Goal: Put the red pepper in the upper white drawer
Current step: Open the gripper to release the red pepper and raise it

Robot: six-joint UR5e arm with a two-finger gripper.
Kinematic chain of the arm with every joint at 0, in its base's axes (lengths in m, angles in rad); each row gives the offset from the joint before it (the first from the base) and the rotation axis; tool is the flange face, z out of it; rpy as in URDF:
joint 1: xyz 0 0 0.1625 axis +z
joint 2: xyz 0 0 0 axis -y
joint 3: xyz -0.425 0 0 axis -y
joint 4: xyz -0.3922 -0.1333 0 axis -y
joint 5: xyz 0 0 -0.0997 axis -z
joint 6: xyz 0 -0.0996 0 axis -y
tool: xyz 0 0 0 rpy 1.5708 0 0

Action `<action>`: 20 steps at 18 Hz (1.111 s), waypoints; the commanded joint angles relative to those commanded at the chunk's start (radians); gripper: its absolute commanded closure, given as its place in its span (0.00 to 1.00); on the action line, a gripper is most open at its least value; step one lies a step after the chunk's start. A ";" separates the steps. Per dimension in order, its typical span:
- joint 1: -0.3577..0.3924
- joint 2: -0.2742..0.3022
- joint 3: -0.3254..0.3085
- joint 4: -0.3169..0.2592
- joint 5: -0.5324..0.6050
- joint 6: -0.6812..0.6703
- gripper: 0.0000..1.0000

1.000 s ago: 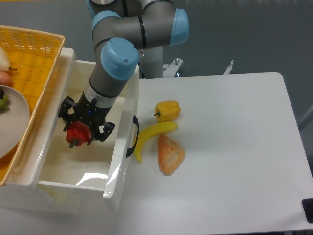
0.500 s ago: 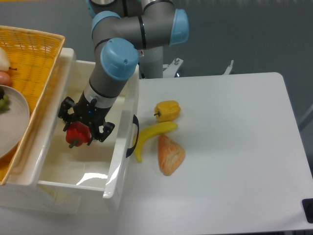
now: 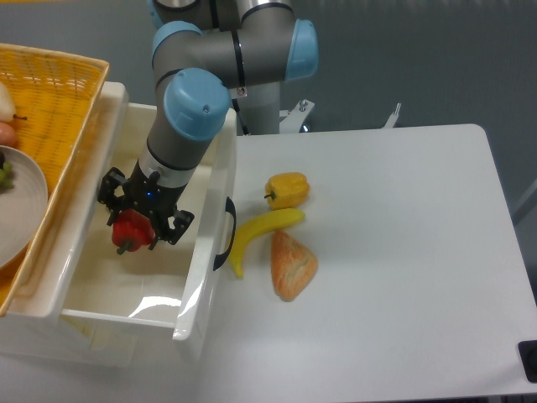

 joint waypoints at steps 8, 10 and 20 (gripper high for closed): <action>0.043 0.008 0.011 -0.002 -0.005 -0.003 0.05; 0.049 0.008 0.011 -0.002 -0.005 -0.003 0.05; 0.094 0.049 0.021 -0.006 -0.017 -0.003 0.06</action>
